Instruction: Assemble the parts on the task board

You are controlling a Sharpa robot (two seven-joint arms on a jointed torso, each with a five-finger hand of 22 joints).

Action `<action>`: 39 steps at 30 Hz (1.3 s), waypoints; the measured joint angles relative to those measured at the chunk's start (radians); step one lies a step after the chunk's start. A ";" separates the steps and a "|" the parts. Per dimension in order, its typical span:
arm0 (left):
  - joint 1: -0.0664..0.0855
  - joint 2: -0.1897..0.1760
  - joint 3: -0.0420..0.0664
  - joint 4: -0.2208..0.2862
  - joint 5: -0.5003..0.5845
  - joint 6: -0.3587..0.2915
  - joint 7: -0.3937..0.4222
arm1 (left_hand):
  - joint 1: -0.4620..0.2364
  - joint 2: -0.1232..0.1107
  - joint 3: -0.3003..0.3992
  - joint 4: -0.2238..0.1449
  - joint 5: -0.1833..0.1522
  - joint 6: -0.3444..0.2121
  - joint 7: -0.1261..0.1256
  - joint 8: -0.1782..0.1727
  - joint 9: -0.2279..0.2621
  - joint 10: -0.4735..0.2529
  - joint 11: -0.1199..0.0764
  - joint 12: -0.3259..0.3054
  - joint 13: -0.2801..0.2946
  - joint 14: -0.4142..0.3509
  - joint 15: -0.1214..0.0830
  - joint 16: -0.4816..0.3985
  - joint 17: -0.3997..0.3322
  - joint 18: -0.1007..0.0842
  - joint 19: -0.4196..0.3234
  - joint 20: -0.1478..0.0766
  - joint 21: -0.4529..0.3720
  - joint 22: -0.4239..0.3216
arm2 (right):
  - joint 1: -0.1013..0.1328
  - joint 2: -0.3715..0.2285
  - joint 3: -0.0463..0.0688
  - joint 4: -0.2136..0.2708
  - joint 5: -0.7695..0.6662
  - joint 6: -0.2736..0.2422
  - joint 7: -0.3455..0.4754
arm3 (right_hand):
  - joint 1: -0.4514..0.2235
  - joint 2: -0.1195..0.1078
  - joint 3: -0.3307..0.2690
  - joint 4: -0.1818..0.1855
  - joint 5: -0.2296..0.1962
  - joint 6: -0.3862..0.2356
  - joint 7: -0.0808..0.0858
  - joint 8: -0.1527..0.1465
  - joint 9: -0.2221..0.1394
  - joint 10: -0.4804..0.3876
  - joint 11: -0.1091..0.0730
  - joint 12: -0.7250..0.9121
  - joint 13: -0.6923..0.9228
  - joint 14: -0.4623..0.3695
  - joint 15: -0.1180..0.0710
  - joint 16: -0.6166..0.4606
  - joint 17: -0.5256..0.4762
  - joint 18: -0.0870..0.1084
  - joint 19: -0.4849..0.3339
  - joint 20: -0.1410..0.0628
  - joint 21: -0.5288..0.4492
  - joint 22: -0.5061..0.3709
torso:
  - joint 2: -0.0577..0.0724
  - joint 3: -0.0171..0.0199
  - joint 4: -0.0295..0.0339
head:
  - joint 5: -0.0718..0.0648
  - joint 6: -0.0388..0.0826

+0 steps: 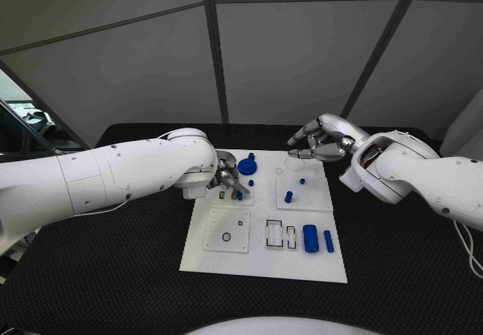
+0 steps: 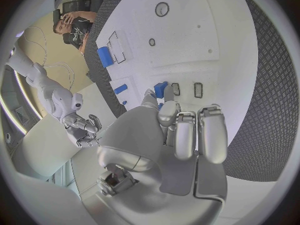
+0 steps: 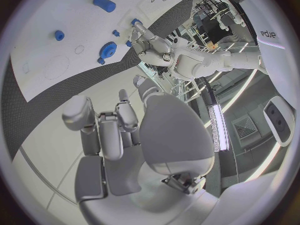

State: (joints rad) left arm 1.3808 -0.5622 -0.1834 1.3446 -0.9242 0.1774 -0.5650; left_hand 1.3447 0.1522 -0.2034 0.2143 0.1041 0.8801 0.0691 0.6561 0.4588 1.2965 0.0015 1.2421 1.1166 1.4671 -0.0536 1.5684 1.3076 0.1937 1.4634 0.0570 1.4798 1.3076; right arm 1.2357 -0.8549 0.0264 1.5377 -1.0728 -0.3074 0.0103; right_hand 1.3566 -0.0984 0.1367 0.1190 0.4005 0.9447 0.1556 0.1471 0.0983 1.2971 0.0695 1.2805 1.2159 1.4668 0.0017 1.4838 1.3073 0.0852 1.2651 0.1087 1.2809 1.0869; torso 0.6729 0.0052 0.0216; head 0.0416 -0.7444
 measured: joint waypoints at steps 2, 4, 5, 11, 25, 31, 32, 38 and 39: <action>0.000 0.001 0.000 0.000 0.000 0.000 0.001 | 0.031 0.010 0.021 -0.021 0.005 -0.003 -0.003 0.000 0.001 0.003 -0.003 0.000 0.000 0.000 0.000 0.000 0.000 0.000 0.002 -0.002 0.000 0.000 | 0.000 0.000 0.000 0.000 0.000 0.000 0.000 | 0.000 0.000 0.000 0.000 0.000 0.000 0.000 0.000 0.000 0.000 0.000 0.000 0.000 0.000 0.000 0.000 0.000 0.000 0.000 0.000 0.000 0.000 | 0.000 0.0000 -0.0001 | 0.000 -0.001; 0.000 0.002 0.000 0.000 0.001 0.000 0.003 | 0.054 0.014 0.042 -0.038 0.007 -0.007 -0.007 0.000 0.001 0.001 -0.005 0.000 0.001 -0.002 -0.005 0.000 0.000 0.000 0.002 -0.002 0.000 0.000 | 0.000 0.000 0.000 0.000 0.000 0.000 0.000 | 0.000 0.000 0.000 0.000 0.000 0.000 0.000 0.000 0.000 0.000 0.000 0.000 0.000 0.000 0.000 0.000 0.000 0.000 0.000 0.000 0.000 0.000 | 0.000 0.0000 -0.0002 | 0.000 -0.001; 0.000 0.002 0.001 0.000 0.001 0.000 0.003 | 0.068 0.014 0.056 -0.047 0.007 -0.008 -0.008 0.000 0.001 -0.002 -0.007 0.000 0.000 0.000 -0.007 0.000 0.000 0.000 0.002 -0.002 0.000 0.000 | 0.000 0.000 0.000 0.000 0.000 0.000 0.000 | 0.000 0.000 0.000 0.000 0.000 0.000 0.000 0.000 0.000 0.000 0.000 0.000 0.000 0.000 0.000 0.000 0.000 0.000 0.000 0.000 0.000 0.000 | 0.000 0.0000 -0.0002 | 0.000 -0.002; 0.003 0.001 0.002 0.001 0.003 0.000 0.009 | 0.115 0.009 0.110 -0.072 0.006 -0.016 -0.008 -0.016 0.000 -0.004 -0.009 -0.005 -0.002 0.000 -0.007 0.000 0.000 0.000 0.001 -0.009 0.000 0.000 | 0.000 0.000 0.000 0.000 0.000 0.001 -0.001 | 0.000 0.000 0.000 0.000 0.000 0.000 0.000 0.000 0.000 0.000 0.000 0.000 0.000 0.000 0.000 0.000 0.000 0.000 0.000 0.000 0.000 0.000 | 0.000 0.0000 -0.0003 | -0.001 -0.003; 0.000 -0.030 0.000 0.028 0.017 -0.012 0.013 | 0.009 -0.181 0.531 -0.002 0.020 -0.023 -0.004 -0.027 0.036 0.004 -0.010 -0.026 -0.001 -0.006 -0.009 0.000 0.000 0.000 0.001 -0.009 0.004 0.000 | 0.000 0.002 0.000 -0.001 -0.001 0.001 -0.001 | 0.000 0.000 0.003 0.003 0.000 0.000 0.000 0.000 0.000 0.007 0.000 0.000 0.007 0.000 0.000 0.000 0.001 0.000 0.000 0.000 0.000 0.001 | 0.000 0.0000 0.0006 | 0.000 -0.001; 0.000 -0.053 0.000 0.049 0.028 -0.039 0.017 | -0.084 -0.261 0.718 -0.032 0.034 -0.021 -0.003 0.003 0.076 0.023 -0.011 -0.014 0.012 -0.005 -0.009 0.000 0.000 0.000 0.001 -0.009 0.010 0.000 | 0.000 0.002 0.000 -0.002 -0.001 0.001 -0.001 | 0.000 0.000 0.003 0.003 0.004 0.000 0.000 0.000 0.000 0.007 0.000 0.000 0.007 0.000 0.000 0.000 0.001 0.000 0.000 0.000 0.000 0.001 | 0.000 0.0001 0.0009 | 0.003 -0.002; 0.000 -0.060 0.000 0.055 0.030 -0.049 0.018 | -0.091 -0.266 0.723 -0.031 0.039 -0.021 -0.003 0.008 0.080 0.026 -0.012 -0.011 0.016 -0.005 -0.009 0.000 0.000 0.000 0.001 -0.009 0.010 0.000 | 0.000 0.002 0.000 -0.002 -0.001 0.001 0.000 | 0.000 0.000 0.003 0.003 0.004 0.000 0.000 0.000 0.000 0.007 0.000 0.000 0.007 0.000 0.000 0.000 0.001 0.000 0.000 0.000 0.000 0.001 | 0.000 0.0001 0.0009 | 0.003 -0.002; 0.000 -0.100 0.000 0.096 0.038 -0.110 0.024 | -0.115 -0.280 0.753 -0.043 0.054 -0.020 -0.002 0.019 0.094 0.044 -0.012 0.003 0.037 -0.006 -0.009 0.000 0.000 0.000 0.001 -0.009 0.023 0.000 | 0.000 0.001 0.000 -0.002 -0.001 0.001 0.000 | 0.000 0.000 0.003 0.003 0.004 0.000 0.000 0.000 0.000 0.007 0.000 0.000 0.007 0.000 0.000 0.000 0.001 0.000 0.000 0.000 0.000 0.001 | 0.000 0.0004 0.0011 | 0.006 -0.002; 0.000 -0.106 0.000 0.104 0.039 -0.125 0.025 | -0.118 -0.283 0.764 -0.050 0.054 -0.020 -0.002 0.019 0.095 0.045 -0.012 0.006 0.039 -0.006 -0.009 0.000 0.000 0.000 0.001 -0.009 0.023 0.000 | 0.000 0.001 0.000 -0.002 -0.001 0.001 0.000 | 0.000 0.000 0.003 0.003 0.004 0.000 0.000 0.000 0.000 0.007 0.000 0.000 0.007 0.000 0.000 0.000 0.000 0.000 0.000 0.000 0.000 0.001 | 0.000 0.0004 0.0012 | 0.005 -0.002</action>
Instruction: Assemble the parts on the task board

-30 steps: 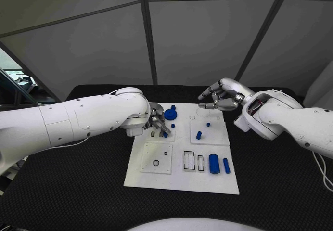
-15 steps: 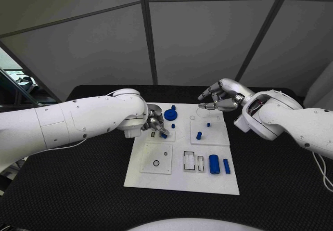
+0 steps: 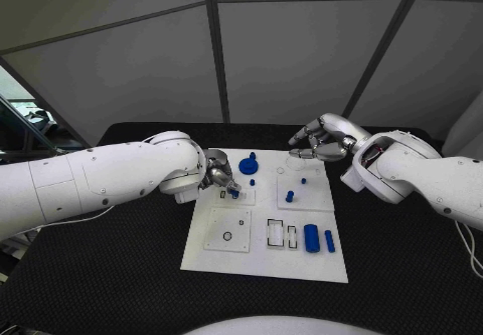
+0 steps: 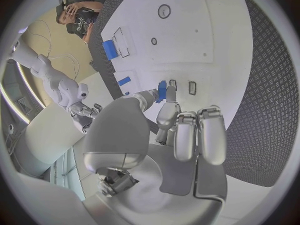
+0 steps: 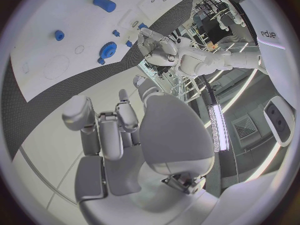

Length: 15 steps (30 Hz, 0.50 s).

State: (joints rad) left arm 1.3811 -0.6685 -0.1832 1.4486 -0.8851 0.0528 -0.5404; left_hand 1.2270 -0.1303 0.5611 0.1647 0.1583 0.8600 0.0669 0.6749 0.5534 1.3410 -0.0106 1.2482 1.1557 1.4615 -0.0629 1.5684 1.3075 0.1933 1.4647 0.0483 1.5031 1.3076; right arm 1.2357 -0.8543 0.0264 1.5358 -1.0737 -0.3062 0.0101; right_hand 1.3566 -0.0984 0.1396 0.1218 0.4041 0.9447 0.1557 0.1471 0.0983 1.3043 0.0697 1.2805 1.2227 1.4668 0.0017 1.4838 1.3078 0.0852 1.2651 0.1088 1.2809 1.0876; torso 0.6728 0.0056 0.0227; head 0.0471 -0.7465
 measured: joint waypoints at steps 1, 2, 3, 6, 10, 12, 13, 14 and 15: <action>0.000 -0.004 0.000 0.006 0.001 -0.011 0.001 | 0.000 0.000 0.001 -0.001 0.000 0.000 0.000 0.000 0.001 0.000 0.000 0.002 0.002 0.000 0.000 0.000 0.000 0.000 0.000 0.000 0.000 0.000 | 0.000 0.000 0.000 0.000 0.000 0.000 0.000 | 0.000 0.000 0.000 0.000 0.000 0.000 0.000 0.000 0.000 0.000 0.000 0.000 0.000 0.000 0.000 0.000 0.000 0.000 0.000 0.000 0.000 0.000 | 0.000 0.0000 0.0005 | -0.001 0.000; 0.000 -0.007 0.000 0.011 0.001 -0.023 0.002 | -0.004 0.002 0.001 -0.001 0.000 0.001 0.001 0.000 0.002 0.000 0.000 0.002 0.003 0.000 0.000 0.000 0.000 0.000 0.000 0.000 0.000 0.000 | 0.000 0.000 0.000 0.000 0.000 0.000 0.000 | 0.000 0.000 0.000 0.000 0.000 0.000 0.000 0.000 0.000 0.000 0.000 0.000 0.000 0.000 0.000 0.000 0.000 0.000 0.000 0.000 0.000 0.000 | 0.000 0.0000 0.0007 | -0.001 -0.001; 0.000 -0.010 0.000 0.016 0.001 -0.035 0.003 | -0.005 0.003 0.002 -0.002 0.004 0.001 0.001 0.000 0.004 0.002 -0.002 0.003 0.005 0.000 0.000 0.000 0.000 0.000 0.000 0.000 0.000 0.000 | 0.000 0.000 0.000 0.000 0.000 0.000 0.000 | 0.000 0.000 0.000 0.000 0.000 0.000 0.000 0.000 0.000 0.000 0.000 0.000 0.000 0.000 0.000 0.000 0.000 0.000 0.000 0.000 0.000 0.000 | 0.000 0.0000 0.0011 | -0.001 -0.002; -0.003 -0.020 0.000 0.029 0.000 -0.072 0.006 | -0.010 -0.002 0.004 -0.004 0.008 0.001 0.001 0.004 0.006 0.009 -0.002 0.009 0.011 0.000 0.000 0.000 0.000 0.000 0.000 0.000 0.006 0.000 | 0.000 0.000 0.000 0.000 0.000 0.000 0.000 | 0.000 0.000 0.000 0.000 0.000 0.000 0.000 0.000 0.000 0.000 0.000 0.000 0.000 0.000 0.000 0.000 0.000 0.000 0.000 0.000 0.000 0.000 | 0.000 -0.0001 0.0011 | 0.000 -0.004; -0.012 -0.029 0.000 0.039 -0.009 -0.118 0.010 | -0.014 -0.006 0.008 -0.002 0.008 0.002 0.001 0.005 0.007 0.010 -0.003 0.011 0.015 0.003 -0.003 0.000 0.000 0.000 0.000 0.000 0.006 0.000 | 0.000 0.000 0.000 -0.002 0.000 0.000 0.000 | 0.000 0.000 0.000 0.000 0.000 0.000 0.000 0.000 0.000 0.000 0.000 0.000 0.000 0.000 0.000 0.000 0.000 0.000 0.000 0.000 0.000 0.000 | 0.000 -0.0004 0.0005 | 0.002 -0.004; -0.019 -0.031 -0.001 0.042 -0.016 -0.137 0.011 | -0.014 -0.006 0.024 -0.018 0.008 0.004 -0.001 0.005 0.007 0.010 -0.003 0.014 0.016 0.004 -0.003 0.000 0.000 0.000 0.000 0.000 0.006 0.000 | 0.000 0.000 0.000 -0.003 0.000 0.000 0.000 | 0.000 0.000 0.000 0.000 0.000 0.000 0.000 0.000 0.000 0.000 0.000 0.000 0.000 0.000 0.000 0.000 0.000 0.000 0.000 0.000 0.000 0.000 | 0.000 -0.0005 0.0000 | 0.003 -0.005; -0.022 -0.031 -0.001 0.043 -0.019 -0.145 0.011 | -0.014 -0.006 0.024 -0.018 0.008 0.005 -0.002 0.005 0.007 0.010 -0.003 0.014 0.016 0.004 -0.003 0.000 0.000 0.000 0.000 0.000 0.006 0.000 | 0.000 0.000 0.000 -0.004 0.000 0.000 0.000 | 0.000 0.000 0.000 0.000 0.000 0.000 0.000 0.000 0.000 0.000 0.000 0.000 0.000 0.000 0.000 0.000 0.000 0.000 0.000 0.000 0.000 0.000 | 0.000 -0.0006 -0.0002 | 0.003 -0.005; -0.027 -0.030 -0.001 0.043 -0.024 -0.156 0.012 | -0.014 -0.006 0.024 -0.018 0.008 0.006 -0.002 0.005 0.008 0.011 -0.003 0.014 0.016 0.004 -0.003 0.000 0.000 0.000 0.000 0.000 0.006 0.000 | 0.000 0.000 0.000 -0.004 0.000 0.000 0.000 | 0.000 0.000 0.000 0.000 0.000 0.000 0.000 0.000 0.000 0.000 0.000 0.000 0.000 0.000 0.000 0.000 0.000 0.000 0.000 0.000 0.000 0.000 | 0.000 -0.0006 -0.0004 | 0.004 -0.005; -0.030 -0.029 -0.001 0.043 -0.027 -0.163 0.013 | -0.014 -0.006 0.024 -0.018 0.008 0.006 -0.002 0.005 0.008 0.010 -0.003 0.014 0.016 0.004 -0.003 0.000 0.000 0.000 0.000 0.000 0.006 0.000 | 0.000 0.000 0.000 -0.004 0.000 0.000 0.000 | 0.000 0.000 0.000 0.000 0.000 0.000 0.000 0.000 0.000 0.000 0.000 0.000 0.000 0.000 0.000 0.000 0.000 0.000 0.000 0.000 0.000 0.000 | 0.000 -0.0008 -0.0005 | 0.004 -0.006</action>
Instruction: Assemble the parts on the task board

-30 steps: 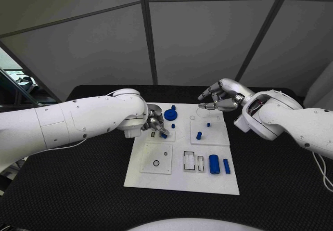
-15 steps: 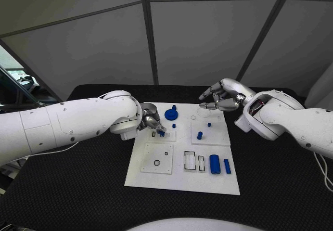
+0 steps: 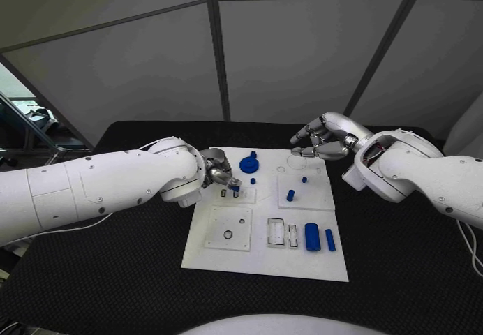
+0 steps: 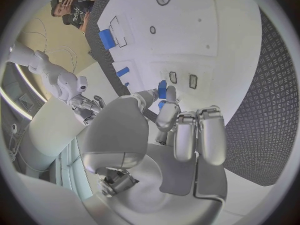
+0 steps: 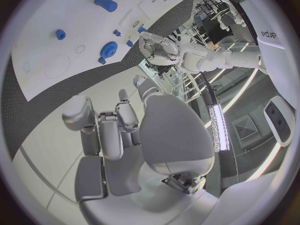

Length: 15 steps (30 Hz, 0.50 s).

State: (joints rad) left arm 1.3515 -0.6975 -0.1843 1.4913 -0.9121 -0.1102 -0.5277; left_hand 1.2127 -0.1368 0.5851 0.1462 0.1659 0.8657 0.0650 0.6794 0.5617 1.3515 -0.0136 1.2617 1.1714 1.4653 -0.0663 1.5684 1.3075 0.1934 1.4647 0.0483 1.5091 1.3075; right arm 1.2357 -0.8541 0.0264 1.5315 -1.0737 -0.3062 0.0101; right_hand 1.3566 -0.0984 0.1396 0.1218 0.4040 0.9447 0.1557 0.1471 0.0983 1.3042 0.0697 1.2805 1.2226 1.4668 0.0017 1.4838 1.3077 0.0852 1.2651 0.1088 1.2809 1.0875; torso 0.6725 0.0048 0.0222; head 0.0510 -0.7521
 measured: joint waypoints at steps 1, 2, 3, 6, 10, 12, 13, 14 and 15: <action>-0.003 0.002 0.000 -0.001 -0.003 -0.006 0.001 | 0.000 0.000 0.000 0.000 0.000 0.000 0.000 0.000 0.000 0.002 0.000 0.000 0.002 0.000 0.000 0.000 0.000 0.000 0.000 0.000 0.000 0.000 | 0.000 0.000 0.000 0.000 0.000 0.000 0.000 | 0.000 0.000 0.000 0.000 0.000 0.000 0.000 0.000 0.000 0.000 0.000 0.000 0.000 0.000 0.000 0.000 0.000 0.000 0.000 0.000 0.000 0.000 | 0.000 -0.0002 -0.0001 | 0.000 0.000; -0.006 0.004 0.000 -0.003 -0.006 -0.013 0.001 | 0.000 0.000 0.000 0.000 0.000 0.001 0.001 0.000 0.001 0.006 0.001 0.000 0.004 0.000 0.000 0.000 0.000 0.000 0.000 0.000 0.000 0.000 | 0.000 0.001 0.000 0.000 0.000 0.000 0.000 | 0.000 0.000 0.000 0.000 0.000 0.000 0.000 0.000 0.000 0.000 0.000 0.000 0.000 0.000 0.000 0.000 0.000 0.000 0.000 0.000 0.000 0.000 | 0.000 -0.0003 -0.0001 | 0.001 0.000; -0.009 0.007 0.000 -0.004 -0.009 -0.020 0.002 | 0.000 0.000 0.000 0.000 0.000 0.001 0.001 0.000 0.002 0.007 0.000 0.000 0.004 0.000 0.000 0.000 0.000 0.000 0.000 0.000 0.000 0.000 | 0.000 0.001 0.000 -0.001 0.000 0.000 0.000 | 0.000 0.000 0.000 0.000 0.000 0.000 0.000 0.000 0.000 0.000 0.000 0.000 0.000 0.000 0.000 0.000 0.000 0.000 0.000 0.000 0.000 0.000 | 0.000 -0.0003 -0.0001 | 0.002 0.000; -0.018 0.012 0.000 -0.007 -0.016 -0.032 0.003 | 0.000 0.000 0.000 0.000 0.000 0.001 0.001 0.000 0.002 0.007 0.000 0.000 0.004 0.000 0.000 0.000 0.000 0.000 0.000 0.000 0.000 0.000 | 0.000 0.002 0.000 -0.001 0.000 0.000 0.000 | 0.000 0.000 0.000 0.000 0.000 0.000 0.000 0.000 0.000 0.000 0.000 0.000 0.000 0.000 0.000 0.000 0.000 0.000 0.000 0.000 0.000 0.000 | 0.000 -0.0003 -0.0012 | 0.003 0.000; -0.026 0.016 0.000 -0.011 -0.025 -0.045 0.004 | -0.006 -0.006 0.008 -0.003 0.004 0.001 0.001 0.004 0.002 0.007 0.000 0.000 0.004 0.000 0.000 0.000 0.000 0.000 0.000 0.000 0.000 0.000 | 0.000 0.002 0.000 0.000 -0.001 0.000 0.000 | 0.000 0.000 0.000 0.000 0.000 0.000 0.000 0.000 0.000 0.000 0.000 0.000 0.000 0.000 0.000 0.000 0.000 0.000 0.000 0.000 0.000 0.000 | 0.001 -0.0003 -0.0015 | 0.003 -0.003; -0.030 0.017 -0.001 -0.011 -0.032 -0.050 0.004 | -0.006 -0.006 0.008 -0.003 0.004 0.001 0.001 0.004 0.002 0.007 0.000 0.000 0.004 0.000 0.000 0.000 0.000 0.000 0.000 0.000 0.000 0.000 | 0.000 0.001 0.000 0.000 -0.001 0.000 0.000 | 0.000 0.000 0.000 0.000 0.000 0.000 0.000 0.000 0.000 0.000 0.000 0.000 0.000 0.000 0.000 0.000 0.000 0.000 0.000 0.000 0.000 0.000 | 0.001 -0.0003 -0.0015 | 0.003 -0.003; -0.031 0.018 -0.001 -0.011 -0.035 -0.052 0.004 | -0.006 -0.006 0.008 -0.003 0.004 0.001 0.001 0.004 0.002 0.007 0.000 0.000 0.004 0.000 0.000 0.000 0.000 0.000 0.000 0.000 0.000 0.000 | 0.000 0.001 0.000 0.000 -0.002 0.000 0.000 | 0.000 0.000 0.000 0.000 0.000 0.000 0.000 0.000 0.000 0.000 0.000 0.000 0.000 0.000 0.000 0.000 0.000 0.000 0.000 0.000 0.000 0.000 | 0.001 -0.0003 -0.0015 | 0.003 -0.003; -0.032 0.018 -0.001 -0.011 -0.039 -0.053 0.004 | -0.006 -0.006 0.008 -0.003 0.004 0.001 0.001 0.004 0.002 0.007 0.000 0.000 0.004 0.000 0.000 0.000 0.000 0.000 0.000 0.000 0.000 0.000 | 0.000 0.001 0.000 0.000 -0.002 0.000 0.000 | 0.000 0.000 0.000 0.000 0.000 0.000 0.000 0.000 0.000 0.000 0.000 0.000 0.000 0.000 0.000 0.000 0.000 0.000 0.000 0.000 0.000 0.000 | 0.001 -0.0002 -0.0015 | 0.003 -0.004; -0.033 0.018 -0.001 -0.010 -0.042 -0.053 0.004 | -0.006 -0.006 0.008 -0.003 0.004 0.001 0.001 0.004 0.002 0.007 0.000 0.000 0.004 0.000 0.000 0.000 0.000 0.000 0.000 0.000 0.000 0.000 | 0.000 0.001 0.000 0.000 -0.002 0.000 0.001 | 0.000 0.000 0.000 0.000 0.000 0.000 0.000 0.000 0.000 0.000 0.000 0.000 0.000 0.000 0.000 0.000 0.000 0.000 0.000 0.000 0.000 0.000 | 0.001 -0.0001 -0.0015 | 0.002 -0.004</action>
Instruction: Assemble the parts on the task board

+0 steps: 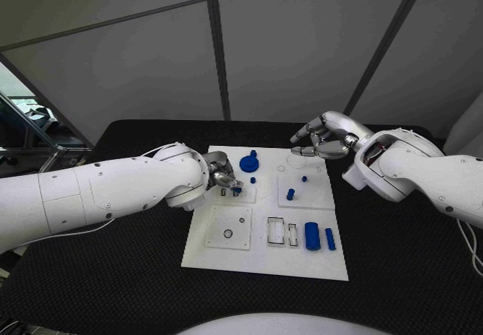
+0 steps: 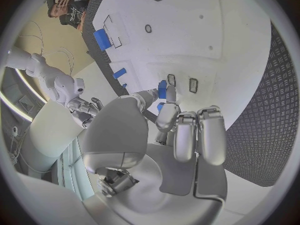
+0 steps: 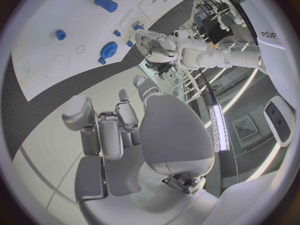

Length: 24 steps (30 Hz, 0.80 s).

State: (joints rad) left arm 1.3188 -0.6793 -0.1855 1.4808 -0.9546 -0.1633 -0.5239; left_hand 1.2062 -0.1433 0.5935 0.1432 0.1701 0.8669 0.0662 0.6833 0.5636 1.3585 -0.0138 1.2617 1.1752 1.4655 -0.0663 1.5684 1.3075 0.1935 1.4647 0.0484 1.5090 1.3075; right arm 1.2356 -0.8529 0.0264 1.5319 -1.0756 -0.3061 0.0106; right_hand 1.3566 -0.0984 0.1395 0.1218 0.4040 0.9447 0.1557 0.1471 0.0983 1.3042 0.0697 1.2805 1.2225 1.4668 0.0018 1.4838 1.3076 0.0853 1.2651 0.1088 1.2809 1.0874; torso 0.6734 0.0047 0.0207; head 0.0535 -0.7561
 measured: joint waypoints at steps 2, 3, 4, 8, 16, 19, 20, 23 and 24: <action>-0.001 0.000 0.000 0.001 -0.008 0.000 0.000 | 0.000 0.000 0.000 0.000 0.000 0.000 0.000 0.000 0.000 0.000 0.000 0.000 0.000 0.000 0.000 0.000 0.000 0.000 0.000 0.000 0.000 0.000 | 0.000 0.000 0.000 0.000 0.000 0.000 0.000 | 0.000 0.000 0.000 0.000 0.000 0.000 0.000 0.000 0.000 0.000 0.000 0.000 0.000 0.000 0.000 0.000 0.000 0.000 0.000 0.000 0.000 0.000 | 0.000 0.0000 0.0000 | 0.000 -0.001; -0.002 0.000 0.000 0.002 -0.012 0.000 0.000 | 0.000 0.000 0.000 0.000 0.000 0.000 0.000 0.000 0.001 0.000 0.000 0.000 0.000 0.000 0.000 0.000 0.000 0.000 0.000 0.000 0.000 0.000 | 0.000 0.000 0.000 0.000 0.000 0.000 0.000 | 0.000 0.000 0.000 0.000 0.000 0.000 0.000 0.000 0.000 0.000 0.000 0.000 0.000 0.000 0.000 0.000 0.000 0.000 0.000 0.000 0.000 0.000 | 0.000 0.0000 0.0000 | 0.000 -0.002; -0.003 0.000 0.000 0.002 -0.017 0.000 -0.001 | 0.000 0.000 0.000 0.000 0.000 0.000 0.000 0.000 0.002 0.000 0.000 0.000 0.000 0.000 0.000 0.000 0.000 0.000 0.000 0.000 0.000 0.000 | 0.000 0.000 0.000 0.000 0.000 0.000 0.000 | 0.000 0.000 0.000 0.000 0.000 0.000 0.000 0.000 0.000 0.000 0.000 0.000 0.000 0.000 0.000 0.000 0.000 0.000 0.000 0.000 0.000 0.000 | 0.000 0.0000 0.0000 | 0.000 -0.002; -0.008 0.000 0.000 0.007 -0.037 0.001 -0.005 | -0.004 -0.004 0.003 0.003 0.008 0.006 -0.002 0.003 0.004 0.002 -0.002 0.004 0.002 0.000 0.000 0.000 0.000 0.000 0.000 0.000 0.000 0.000 | 0.000 0.001 0.000 -0.001 -0.001 0.000 0.000 | 0.000 0.000 0.000 0.000 0.000 0.000 0.000 0.000 0.000 0.000 0.000 0.000 0.000 0.000 0.000 0.000 0.000 0.000 0.000 0.000 0.000 0.000 | 0.000 0.0000 0.0002 | 0.002 -0.003; -0.013 -0.007 0.000 0.014 -0.069 0.003 -0.019 | -0.011 -0.011 0.008 -0.003 0.012 0.006 -0.002 0.007 0.008 0.005 -0.003 0.004 0.002 0.000 0.000 0.000 0.000 0.000 0.000 0.000 0.000 0.000 | 0.000 0.001 0.000 -0.003 -0.001 0.001 0.001 | 0.000 0.000 0.000 0.000 0.000 0.000 0.000 0.000 0.000 0.000 0.000 0.000 0.000 0.000 0.000 0.000 0.000 0.000 0.000 0.000 0.000 0.000 | 0.000 -0.0001 0.0003 | 0.003 -0.006; -0.015 -0.010 0.000 0.016 -0.077 0.006 -0.026 | -0.015 -0.015 0.017 -0.006 0.016 0.006 -0.002 0.007 0.008 0.005 -0.002 0.004 0.002 0.000 0.000 0.000 0.000 0.000 0.004 -0.004 0.000 0.000 | 0.000 0.000 0.000 -0.003 0.000 0.001 0.001 | 0.000 0.000 0.000 0.000 0.000 0.000 0.000 0.000 0.000 0.000 0.000 0.000 0.000 0.000 0.000 0.000 0.000 0.000 0.000 0.000 0.000 0.000 | 0.000 -0.0001 0.0003 | 0.004 -0.006; -0.015 -0.010 0.000 0.016 -0.079 0.006 -0.027 | -0.015 -0.015 0.017 -0.006 0.018 0.006 -0.002 0.007 0.008 0.005 -0.002 0.004 0.002 0.000 0.000 0.000 0.000 0.000 0.004 -0.004 0.000 0.000 | 0.000 0.000 0.000 -0.003 0.000 0.002 0.001 | 0.000 0.000 0.000 0.000 0.000 0.000 0.000 0.000 0.000 0.000 0.000 0.000 0.000 0.000 0.000 0.000 0.000 0.000 0.000 0.000 0.000 0.000 | 0.000 -0.0001 0.0003 | 0.004 -0.006; -0.015 -0.010 0.000 0.018 -0.084 0.007 -0.030 | -0.015 -0.015 0.017 -0.006 0.019 0.008 -0.004 0.007 0.008 0.005 -0.002 0.004 0.002 0.000 0.000 0.000 0.000 0.000 0.004 -0.004 0.000 0.000 | 0.000 0.000 0.000 -0.004 0.000 0.002 0.001 | 0.000 0.000 0.000 0.000 0.000 0.000 0.000 0.000 0.000 0.000 0.000 0.000 0.000 0.000 0.000 0.000 0.000 0.000 0.000 0.000 0.000 0.000 | 0.000 0.0000 0.0003 | 0.004 -0.006; -0.015 -0.010 0.000 0.018 -0.084 0.007 -0.031 | -0.015 -0.015 0.018 -0.006 0.019 0.009 -0.005 0.007 0.008 0.005 -0.002 0.004 0.002 0.000 0.000 0.000 0.000 0.000 0.004 -0.004 0.000 0.000 | 0.000 0.000 0.000 -0.004 0.000 0.002 0.001 | 0.000 0.000 0.000 0.000 0.000 0.000 0.000 0.000 0.000 0.000 0.000 0.000 0.000 0.000 0.000 0.000 0.000 0.000 0.000 0.000 0.000 0.000 | 0.000 0.0001 0.0003 | 0.004 -0.006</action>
State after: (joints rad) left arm 1.3037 -0.6897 -0.1854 1.4989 -1.0390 -0.1559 -0.5545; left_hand 1.1916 -0.1578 0.6111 0.1368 0.1891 0.8759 0.0607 0.6900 0.5720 1.3639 -0.0159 1.2655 1.1772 1.4655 -0.0662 1.5684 1.3075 0.1936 1.4683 0.0447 1.5090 1.3075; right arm 1.2355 -0.8526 0.0264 1.5284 -1.0756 -0.3042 0.0114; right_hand 1.3566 -0.0984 0.1395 0.1217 0.4040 0.9447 0.1556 0.1471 0.0983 1.3042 0.0697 1.2805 1.2224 1.4668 0.0017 1.4838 1.3074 0.0852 1.2651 0.1088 1.2809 1.0873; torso 0.6735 0.0048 0.0210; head 0.0579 -0.7622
